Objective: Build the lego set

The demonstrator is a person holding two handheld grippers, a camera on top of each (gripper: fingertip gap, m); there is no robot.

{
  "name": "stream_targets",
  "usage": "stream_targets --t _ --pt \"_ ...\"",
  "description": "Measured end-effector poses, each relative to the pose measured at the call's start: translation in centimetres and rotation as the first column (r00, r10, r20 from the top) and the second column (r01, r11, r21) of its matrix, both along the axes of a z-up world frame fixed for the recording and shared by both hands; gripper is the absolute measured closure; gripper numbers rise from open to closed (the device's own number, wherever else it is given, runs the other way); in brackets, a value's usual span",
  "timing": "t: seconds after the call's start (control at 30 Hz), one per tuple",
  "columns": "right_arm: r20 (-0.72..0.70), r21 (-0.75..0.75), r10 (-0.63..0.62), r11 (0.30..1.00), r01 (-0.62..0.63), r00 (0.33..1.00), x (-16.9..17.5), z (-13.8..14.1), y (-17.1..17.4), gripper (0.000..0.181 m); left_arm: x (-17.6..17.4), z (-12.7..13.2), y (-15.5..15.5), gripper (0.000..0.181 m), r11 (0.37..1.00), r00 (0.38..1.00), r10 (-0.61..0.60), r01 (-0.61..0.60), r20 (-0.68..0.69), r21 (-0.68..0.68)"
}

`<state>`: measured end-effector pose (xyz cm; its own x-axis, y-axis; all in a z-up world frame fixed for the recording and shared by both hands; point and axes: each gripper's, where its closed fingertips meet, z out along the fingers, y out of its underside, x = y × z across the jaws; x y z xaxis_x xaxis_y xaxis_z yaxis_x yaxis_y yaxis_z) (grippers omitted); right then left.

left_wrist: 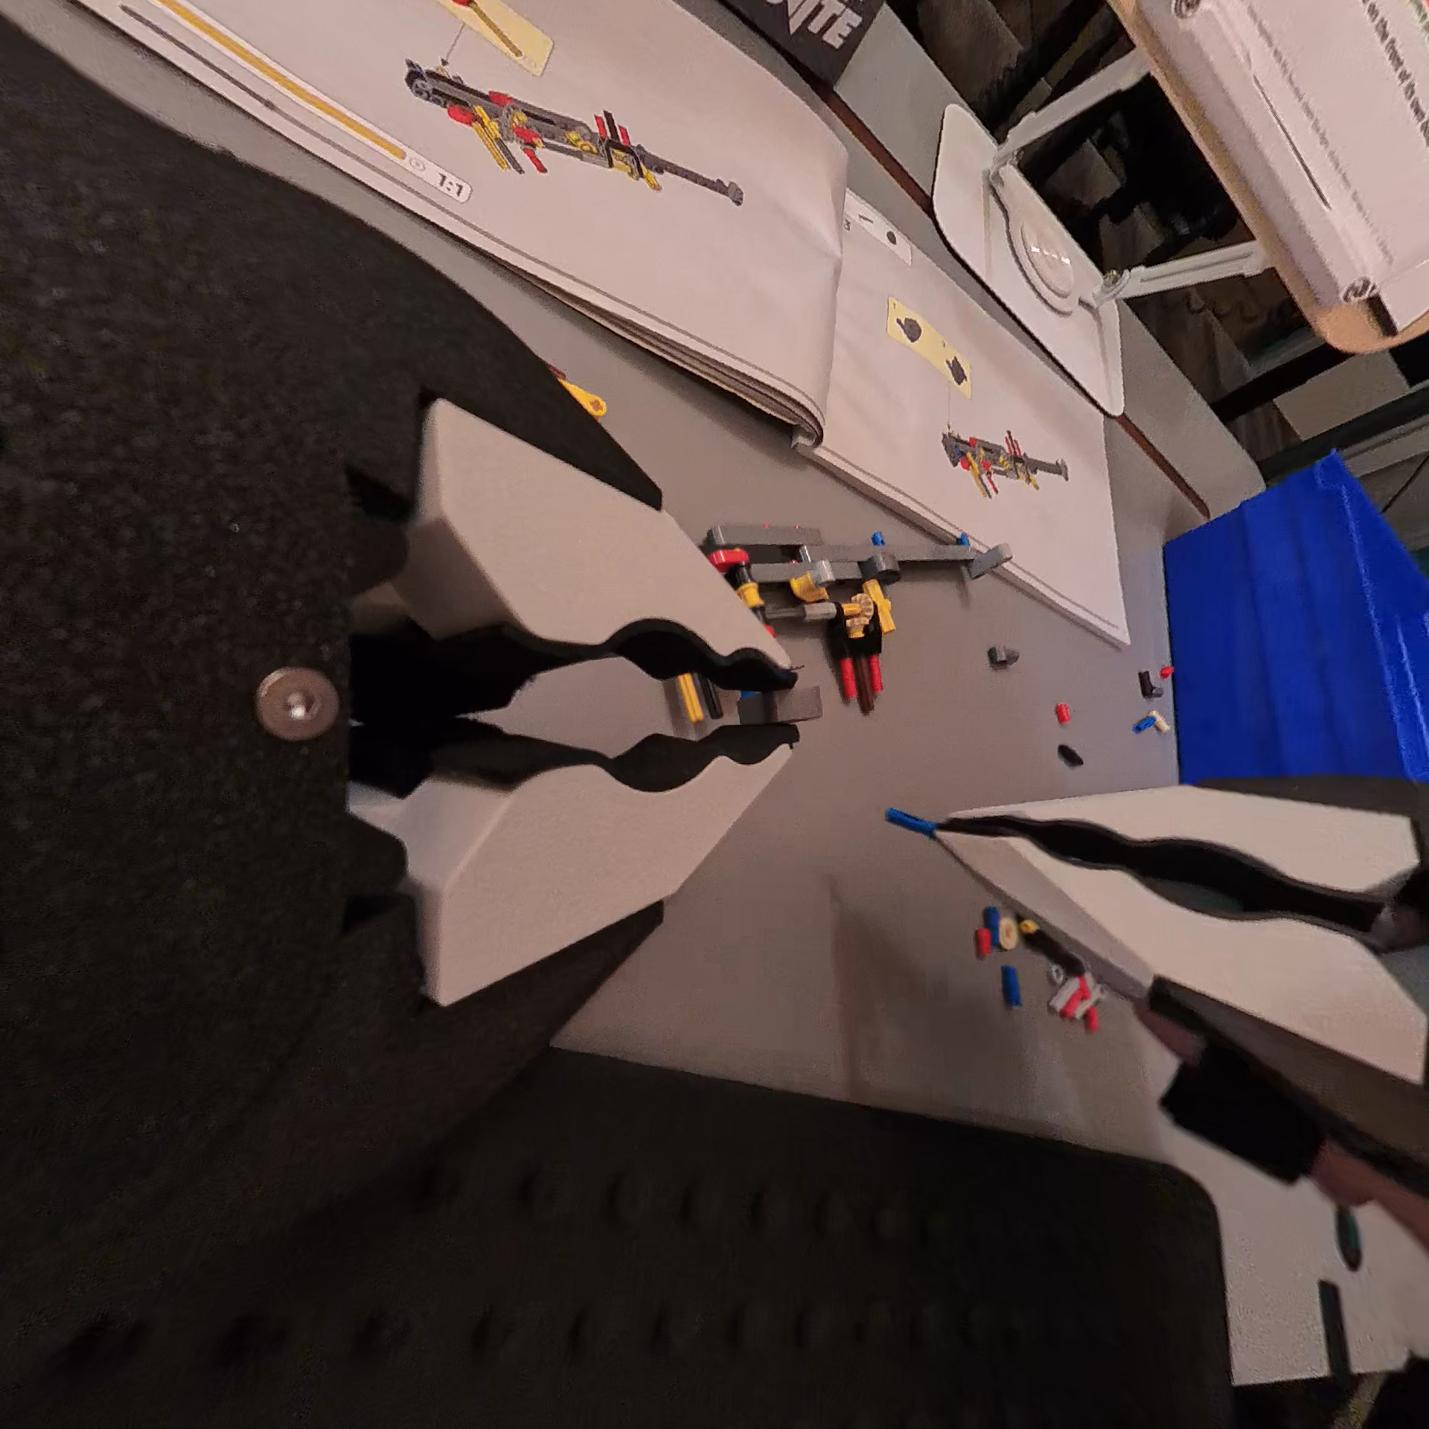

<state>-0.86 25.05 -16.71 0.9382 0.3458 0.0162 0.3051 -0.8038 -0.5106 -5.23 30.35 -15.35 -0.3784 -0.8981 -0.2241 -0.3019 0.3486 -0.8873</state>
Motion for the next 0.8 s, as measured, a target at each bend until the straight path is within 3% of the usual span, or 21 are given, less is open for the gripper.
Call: stream_targets --t 0.17,0.23,0.3,0.37,0.47,0.57,0.63,0.8 --pt "0.145 -0.351 0.183 0.928 -0.123 0.972 6.6 -0.2 -1.1 0.181 0.0 0.7 1.0 0.174 0.998 0.999 0.041 -0.039 0.021 -0.053" --pt "0.140 -0.424 0.262 0.887 -0.182 0.955 7.6 0.0 -0.9 0.181 0.0 1.1 1.3 0.174 0.996 0.998 0.052 -0.049 0.038 -0.072" --pt "0.120 -0.456 0.263 0.871 -0.183 0.957 8.5 0.4 -1.0 0.181 0.0 1.2 1.5 0.174 0.995 0.997 0.061 -0.058 0.038 -0.087" --pt "0.040 -0.353 0.201 0.919 -0.174 0.979 7.8 1.5 -0.9 0.181 -0.1 1.2 1.6 0.174 0.994 0.998 0.061 -0.057 0.034 -0.098" --pt "-0.024 -0.226 0.148 0.963 -0.150 0.989 6.8 1.6 -4.6 0.175 -0.1 1.1 1.6 0.174 0.994 0.997 0.065 -0.062 0.032 -0.089" --pt "-0.120 -0.223 -0.061 0.974 0.033 0.991 7.0 0.3 -10.8 0.160 -0.1 0.9 1.3 0.174 0.995 0.998 0.052 -0.050 0.020 -0.090" --pt "-0.262 -0.173 -0.195 0.973 0.153 0.945 6.0 0.2 -13.4 0.158 -0.1 0.8 1.0 0.174 0.995 0.999 0.041 -0.040 0.017 -0.086" --pt "-0.204 -0.028 -0.169 0.986 0.167 0.964 5.1 -2.0 -15.8 0.169 0.0 0.5 0.7 0.174 0.997 0.999 0.035 -0.035 0.008 -0.069"
